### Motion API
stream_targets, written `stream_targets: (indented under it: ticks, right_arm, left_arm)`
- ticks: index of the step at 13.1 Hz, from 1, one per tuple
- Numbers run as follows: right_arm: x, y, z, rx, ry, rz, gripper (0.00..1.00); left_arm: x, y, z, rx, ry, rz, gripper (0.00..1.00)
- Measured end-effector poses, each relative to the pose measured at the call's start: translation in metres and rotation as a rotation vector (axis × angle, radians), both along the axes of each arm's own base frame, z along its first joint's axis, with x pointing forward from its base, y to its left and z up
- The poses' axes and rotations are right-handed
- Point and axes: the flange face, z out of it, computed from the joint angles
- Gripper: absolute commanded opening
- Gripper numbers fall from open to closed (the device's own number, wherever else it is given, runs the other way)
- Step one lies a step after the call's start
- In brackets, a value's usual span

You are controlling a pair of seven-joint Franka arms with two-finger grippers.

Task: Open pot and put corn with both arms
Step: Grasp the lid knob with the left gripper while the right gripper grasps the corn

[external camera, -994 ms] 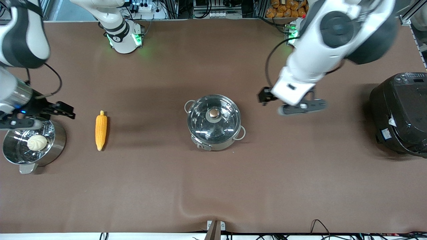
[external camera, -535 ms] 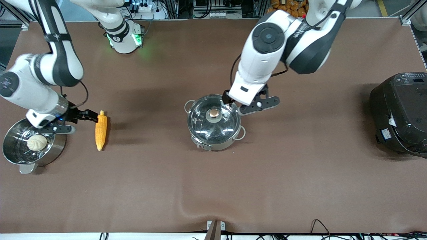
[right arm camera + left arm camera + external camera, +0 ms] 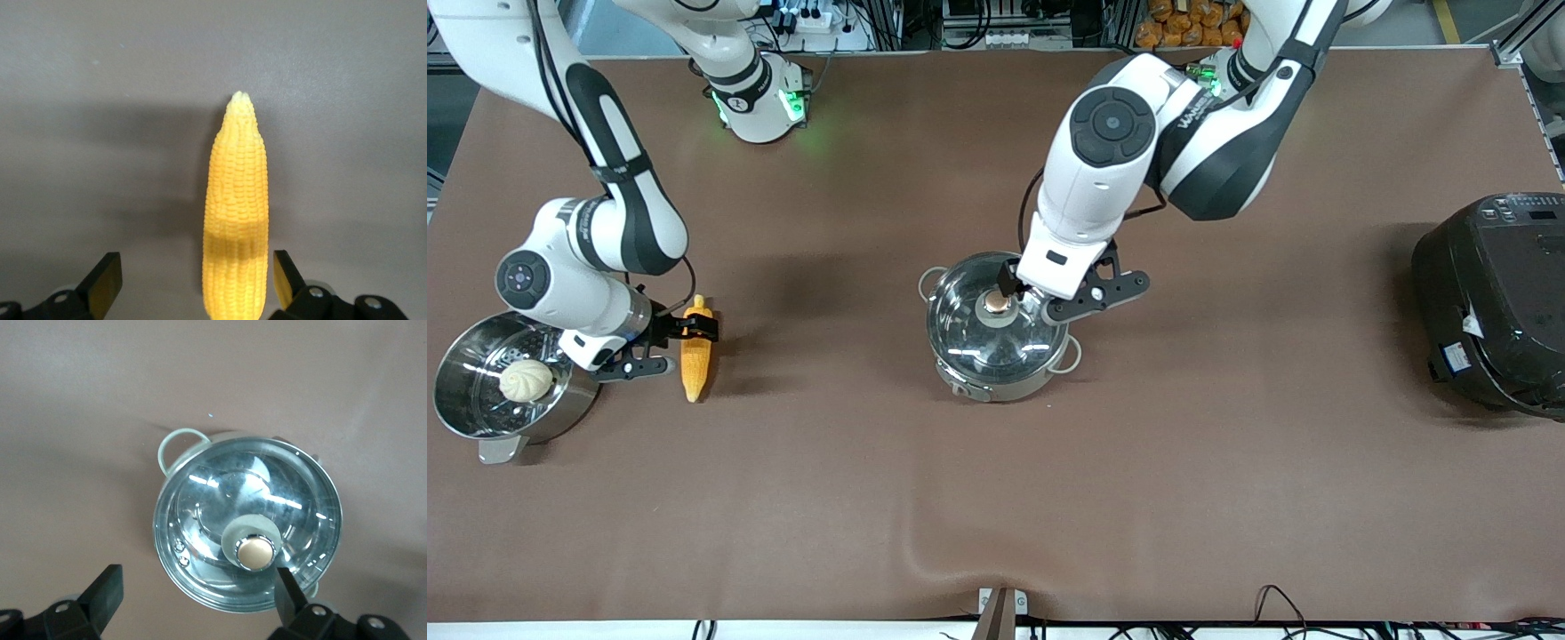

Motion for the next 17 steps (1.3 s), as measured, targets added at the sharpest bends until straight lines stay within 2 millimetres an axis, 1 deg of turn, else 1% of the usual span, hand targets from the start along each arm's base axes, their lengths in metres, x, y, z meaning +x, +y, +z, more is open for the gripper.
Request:
stream_targets:
  ticks: [3,7,8,9,11,12,14,16,17]
  right_arm:
    - [-0.003,-0.002,-0.022,0.002,0.007,0.015,1.00]
    - [-0.004,-0.003,-0.038,-0.010,-0.004,0.040,0.99]
    - [-0.004,-0.004,-0.044,-0.014,-0.009,0.048,0.92]
    - [-0.004,-0.008,-0.048,-0.016,-0.010,0.054,0.81]
    - [-0.006,-0.023,-0.054,-0.013,-0.008,0.069,0.63]
    - [-0.007,-0.031,-0.054,-0.011,-0.008,0.074,0.54]
    - [-0.008,-0.038,-0.054,-0.010,-0.008,0.074,0.35]
    - [-0.008,-0.037,-0.054,-0.009,-0.004,0.072,0.28]
    - [-0.008,-0.036,-0.053,-0.008,0.001,0.068,0.23]
  left_arm:
    - [-0.009,-0.011,0.001,-0.001,-0.001,-0.007,1.00]
    - [-0.021,-0.026,-0.003,0.002,0.003,-0.033,1.00]
    - [-0.026,-0.031,-0.003,0.002,0.004,-0.036,1.00]
    - [-0.032,-0.037,-0.003,0.003,0.006,-0.038,1.00]
    - [-0.041,-0.048,-0.010,0.009,0.015,-0.047,1.00]
    - [-0.044,-0.054,-0.020,0.016,0.023,-0.054,1.00]
    - [-0.043,-0.066,-0.050,0.031,0.022,-0.066,1.00]
    - [-0.034,-0.073,-0.079,0.039,-0.011,-0.070,1.00]
    - [-0.031,-0.075,-0.090,0.039,-0.022,-0.069,1.00]
